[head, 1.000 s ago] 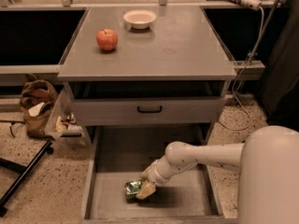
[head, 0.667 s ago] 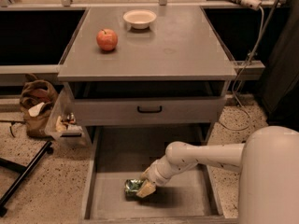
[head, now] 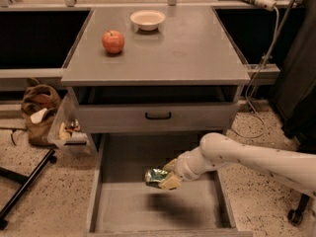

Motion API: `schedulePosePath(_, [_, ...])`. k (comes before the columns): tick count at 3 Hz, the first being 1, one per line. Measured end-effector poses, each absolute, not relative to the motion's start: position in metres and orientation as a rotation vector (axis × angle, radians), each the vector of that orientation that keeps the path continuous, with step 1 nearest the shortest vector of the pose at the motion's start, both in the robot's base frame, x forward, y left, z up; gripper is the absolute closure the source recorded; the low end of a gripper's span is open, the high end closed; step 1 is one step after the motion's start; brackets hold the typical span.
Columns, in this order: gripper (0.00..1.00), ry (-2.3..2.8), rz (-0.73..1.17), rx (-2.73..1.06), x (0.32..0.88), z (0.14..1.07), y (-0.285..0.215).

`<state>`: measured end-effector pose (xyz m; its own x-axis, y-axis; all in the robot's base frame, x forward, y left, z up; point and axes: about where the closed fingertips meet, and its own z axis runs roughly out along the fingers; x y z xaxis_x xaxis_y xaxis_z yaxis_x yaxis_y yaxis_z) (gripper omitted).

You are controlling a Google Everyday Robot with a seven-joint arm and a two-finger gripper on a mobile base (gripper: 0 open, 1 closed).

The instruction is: Pick green can from middle drawer and place on counter

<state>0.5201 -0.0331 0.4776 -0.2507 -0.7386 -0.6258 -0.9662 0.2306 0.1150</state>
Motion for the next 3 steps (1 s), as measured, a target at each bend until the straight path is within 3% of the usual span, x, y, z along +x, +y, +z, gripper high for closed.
schedulePosePath(1, [1.0,1.985,0.738,-1.461,0.535,0.562,-0.088])
schedulePosePath(3, [1.0,2.018,0.673,-1.479,0.539,0.594,-0.096])
